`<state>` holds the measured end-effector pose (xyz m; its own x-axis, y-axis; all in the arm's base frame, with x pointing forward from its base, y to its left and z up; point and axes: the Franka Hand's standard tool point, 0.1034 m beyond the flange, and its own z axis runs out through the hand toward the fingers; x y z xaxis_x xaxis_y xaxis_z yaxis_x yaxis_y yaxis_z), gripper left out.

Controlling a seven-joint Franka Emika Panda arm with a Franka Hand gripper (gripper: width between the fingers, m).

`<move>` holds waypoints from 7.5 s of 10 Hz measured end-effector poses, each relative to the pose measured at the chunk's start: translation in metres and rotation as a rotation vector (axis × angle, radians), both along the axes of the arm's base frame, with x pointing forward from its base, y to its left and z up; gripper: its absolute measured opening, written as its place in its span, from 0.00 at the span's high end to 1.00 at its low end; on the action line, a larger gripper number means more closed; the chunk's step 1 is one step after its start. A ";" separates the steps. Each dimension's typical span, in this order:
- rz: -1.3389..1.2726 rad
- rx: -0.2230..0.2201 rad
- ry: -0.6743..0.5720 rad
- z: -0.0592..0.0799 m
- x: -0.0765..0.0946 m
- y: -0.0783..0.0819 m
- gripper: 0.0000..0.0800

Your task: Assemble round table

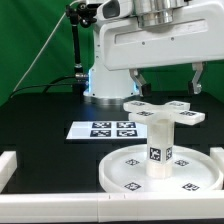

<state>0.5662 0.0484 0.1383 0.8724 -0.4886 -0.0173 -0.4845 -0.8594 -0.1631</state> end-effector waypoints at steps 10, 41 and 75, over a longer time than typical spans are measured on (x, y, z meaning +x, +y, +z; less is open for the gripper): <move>0.840 -0.086 -0.101 0.002 0.003 -0.009 0.19; 2.124 -0.193 -0.085 -0.032 -0.007 -0.009 0.45; -0.500 -0.007 0.047 -0.036 -0.012 -0.009 0.44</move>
Offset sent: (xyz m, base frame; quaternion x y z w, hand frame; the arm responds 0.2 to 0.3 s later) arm 0.0042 0.0018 0.0015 -0.0367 -0.0229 -0.3206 0.9462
